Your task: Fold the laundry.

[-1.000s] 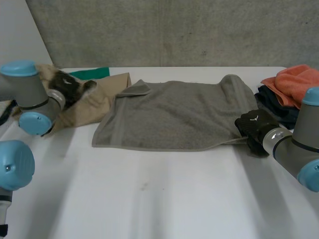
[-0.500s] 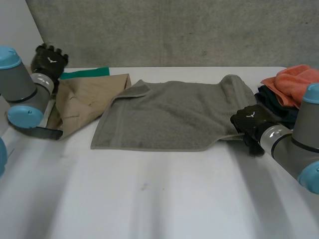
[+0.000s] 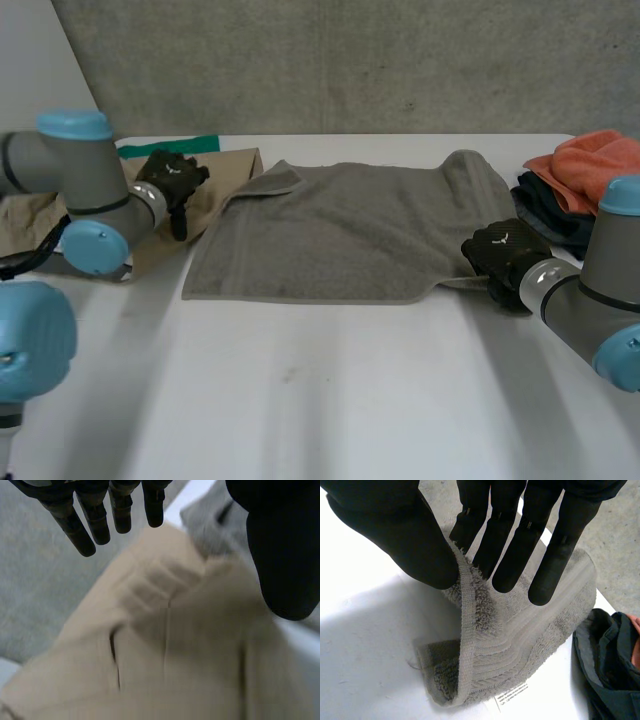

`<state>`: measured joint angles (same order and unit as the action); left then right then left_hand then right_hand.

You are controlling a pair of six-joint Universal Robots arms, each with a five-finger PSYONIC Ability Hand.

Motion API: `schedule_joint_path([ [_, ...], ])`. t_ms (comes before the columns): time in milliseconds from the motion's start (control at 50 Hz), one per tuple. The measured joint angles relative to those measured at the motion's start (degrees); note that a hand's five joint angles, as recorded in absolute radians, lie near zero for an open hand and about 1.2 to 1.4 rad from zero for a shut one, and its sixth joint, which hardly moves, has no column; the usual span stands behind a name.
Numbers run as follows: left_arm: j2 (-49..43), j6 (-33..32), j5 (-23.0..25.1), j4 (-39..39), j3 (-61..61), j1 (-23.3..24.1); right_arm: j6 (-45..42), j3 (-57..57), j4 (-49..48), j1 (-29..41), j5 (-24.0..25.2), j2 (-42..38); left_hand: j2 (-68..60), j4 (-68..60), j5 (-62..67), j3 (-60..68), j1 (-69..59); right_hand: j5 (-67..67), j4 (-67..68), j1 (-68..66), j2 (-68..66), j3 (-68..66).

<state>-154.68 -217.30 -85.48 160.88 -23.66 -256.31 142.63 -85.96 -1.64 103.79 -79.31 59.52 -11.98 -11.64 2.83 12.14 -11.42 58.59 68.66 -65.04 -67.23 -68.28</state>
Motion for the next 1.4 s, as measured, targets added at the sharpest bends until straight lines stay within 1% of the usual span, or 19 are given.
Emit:
schedule_joint_path([
  [40,-3.3,-2.5,-2.3,-0.6,3.8,-0.4,-0.2,0.1,0.0,-0.2,0.0,-0.2,-2.4,-2.6,2.2,2.4,-3.3,0.0,0.0,0.0,0.0,0.0],
  [120,-8.4,-8.2,-6.3,-0.1,9.6,-1.7,-0.5,0.4,0.0,-0.4,0.1,-0.4,-44.6,-43.8,41.2,44.1,-48.5,0.0,0.0,0.0,0.0,0.0],
  [140,-9.1,-9.3,-6.9,0.2,10.5,-1.9,-0.5,0.4,0.0,-0.5,0.1,-0.5,-44.6,-43.8,41.2,44.1,-48.5,0.0,0.0,0.0,0.0,0.0],
  [160,-10.1,-10.8,-7.8,0.8,11.6,-2.3,-0.5,0.5,0.0,-0.5,0.1,-0.5,-51.8,-51.3,49.0,51.1,-54.1,0.0,0.0,0.0,0.0,0.0],
  [180,-11.1,-12.8,-8.9,1.9,13.0,-2.9,-0.5,0.6,0.0,-0.6,0.1,-0.5,-55.7,-55.6,52.4,54.7,-55.0,0.0,0.0,0.0,0.0,0.0],
  [300,-14.5,-22.7,-15.0,9.1,17.7,-6.6,-0.5,0.8,0.1,-0.6,0.2,-0.2,-56.3,-56.1,52.4,55.1,-55.0,0.0,0.0,0.0,0.0,0.0],
  [420,-13.3,-26.0,-17.7,13.2,16.9,-8.1,-0.3,0.8,0.3,-0.2,0.3,0.3,-56.3,-56.1,52.4,55.1,-55.0,0.0,0.0,0.0,0.0,0.0],
  [500,-8.7,-22.4,-16.8,14.1,11.1,-7.5,0.0,0.8,0.5,0.4,0.3,1.4,-50.8,-51.3,49.7,50.3,-50.7,0.0,0.0,0.0,0.0,0.0],
  [520,-7.2,-21.0,-16.3,14.3,9.2,-7.3,0.1,0.8,0.6,0.5,0.3,1.9,-27.7,-28.6,27.9,28.7,-26.0,0.0,0.0,0.0,0.0,0.0],
  [540,-5.0,-19.1,-15.3,14.7,6.3,-6.9,0.3,0.8,0.7,0.8,0.3,2.4,-16.8,-16.1,15.6,16.9,-13.8,0.0,0.0,0.0,0.0,0.0],
  [600,0.6,-14.9,-12.6,15.4,-0.8,-6.0,1.0,1.1,1.4,1.4,0.3,4.5,-1.8,-0.6,0.8,2.1,-0.5,0.0,0.0,0.0,0.0,0.0],
  [620,2.3,-13.9,-11.8,15.6,-2.9,-5.8,1.2,1.3,1.6,1.6,0.3,5.0,-0.5,0.3,0.0,0.6,0.0,0.0,0.0,0.0,0.0,0.0],
  [840,21.9,-4.0,-5.5,11.9,-27.0,-2.2,5.7,10.1,9.5,6.8,1.3,14.6,0.1,0.4,0.0,0.0,0.0,0.0,0.0,0.0,0.0,0.0],
  [1020,30.7,10.8,-2.0,7.3,-41.6,4.5,6.8,24.1,22.8,11.8,0.3,17.8,0.1,0.3,0.0,0.0,0.0,0.0,0.0,0.0,0.0,0.0],
  [1160,28.9,21.0,-3.8,7.0,-45.3,11.8,8.1,31.9,29.3,15.9,-2.4,18.0,0.1,0.3,0.0,0.0,0.0,0.0,0.0,0.0,0.0,0.0],
  [1300,23.4,26.0,-10.0,7.5,-43.0,18.0,8.4,35.7,30.7,19.5,-6.1,18.1,0.1,0.3,0.0,0.1,-0.2,0.0,0.0,0.0,0.0,0.0],
  [1360,20.6,26.6,-14.4,8.5,-40.6,19.6,8.5,36.5,30.7,20.5,-7.6,18.4,-17.3,-16.8,15.8,16.2,-19.9,0.0,0.0,0.0,0.0,0.0],
  [1380,19.8,26.6,-16.1,9.1,-39.6,19.8,8.5,36.6,30.7,20.6,-8.0,18.5,-28.9,-29.4,28.1,28.7,-34.2,0.0,0.0,0.0,0.0,0.0],
  [1400,19.4,26.6,-16.8,9.4,-39.2,19.9,8.5,36.6,30.7,20.7,-8.2,18.6,-35.5,-34.6,33.1,35.1,-40.2,0.0,0.0,0.0,0.0,0.0],
])
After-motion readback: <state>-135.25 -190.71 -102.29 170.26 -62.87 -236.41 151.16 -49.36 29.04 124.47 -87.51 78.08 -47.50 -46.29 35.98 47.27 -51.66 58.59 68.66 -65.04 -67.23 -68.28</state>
